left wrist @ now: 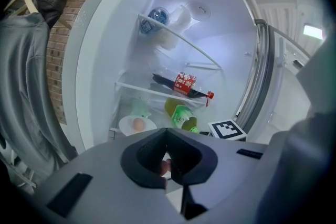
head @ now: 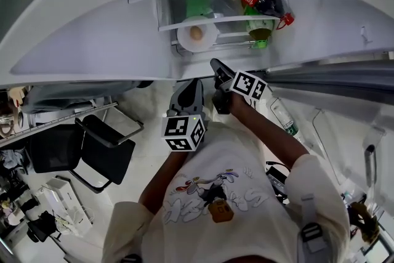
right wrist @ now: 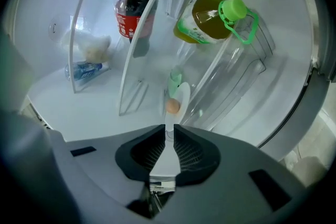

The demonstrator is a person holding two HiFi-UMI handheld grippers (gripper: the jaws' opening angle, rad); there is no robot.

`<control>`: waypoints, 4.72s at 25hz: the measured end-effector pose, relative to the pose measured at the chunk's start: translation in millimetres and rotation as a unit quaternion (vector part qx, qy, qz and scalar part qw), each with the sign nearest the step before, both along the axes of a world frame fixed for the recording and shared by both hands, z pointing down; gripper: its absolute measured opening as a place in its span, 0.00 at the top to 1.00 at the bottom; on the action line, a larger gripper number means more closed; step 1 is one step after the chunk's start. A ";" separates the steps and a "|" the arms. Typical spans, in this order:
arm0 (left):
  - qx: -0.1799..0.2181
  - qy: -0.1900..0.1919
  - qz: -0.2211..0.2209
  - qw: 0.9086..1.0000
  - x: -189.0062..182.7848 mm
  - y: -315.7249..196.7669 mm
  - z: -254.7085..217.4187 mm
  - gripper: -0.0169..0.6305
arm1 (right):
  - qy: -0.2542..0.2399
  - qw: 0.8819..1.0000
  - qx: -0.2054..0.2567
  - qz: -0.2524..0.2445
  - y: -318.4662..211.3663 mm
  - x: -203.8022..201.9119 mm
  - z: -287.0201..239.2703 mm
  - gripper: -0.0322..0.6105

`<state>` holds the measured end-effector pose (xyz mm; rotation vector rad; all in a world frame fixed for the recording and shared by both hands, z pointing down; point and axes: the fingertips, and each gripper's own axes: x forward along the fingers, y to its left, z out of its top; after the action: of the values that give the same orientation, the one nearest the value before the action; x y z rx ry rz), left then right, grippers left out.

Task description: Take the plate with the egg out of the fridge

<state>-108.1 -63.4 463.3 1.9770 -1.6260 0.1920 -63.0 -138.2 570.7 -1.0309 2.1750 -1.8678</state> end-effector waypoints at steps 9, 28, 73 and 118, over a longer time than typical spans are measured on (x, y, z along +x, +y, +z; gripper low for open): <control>-0.002 -0.001 -0.003 1.000 -2.3 -1.0 2.2 0.96 | -0.012 1.000 -0.019 0.007 -8.7 -9.4 15.6 0.90; -0.003 -0.003 -0.001 1.000 -7.5 -0.6 2.2 0.96 | -0.047 0.996 -0.066 0.033 -32.6 -29.7 38.8 0.85; 0.000 -0.009 0.003 1.000 -17.6 1.1 -2.6 0.96 | -0.098 0.987 -0.105 0.071 -57.2 -49.5 53.5 0.92; 0.012 -0.004 -0.007 1.000 -14.0 10.5 -8.0 0.96 | -0.148 0.983 -0.101 0.026 -34.7 -8.9 19.1 0.92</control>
<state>-122.1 -52.9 455.3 1.9845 -1.6528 0.1769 -71.9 -173.0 589.8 -0.7689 1.8064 -2.0968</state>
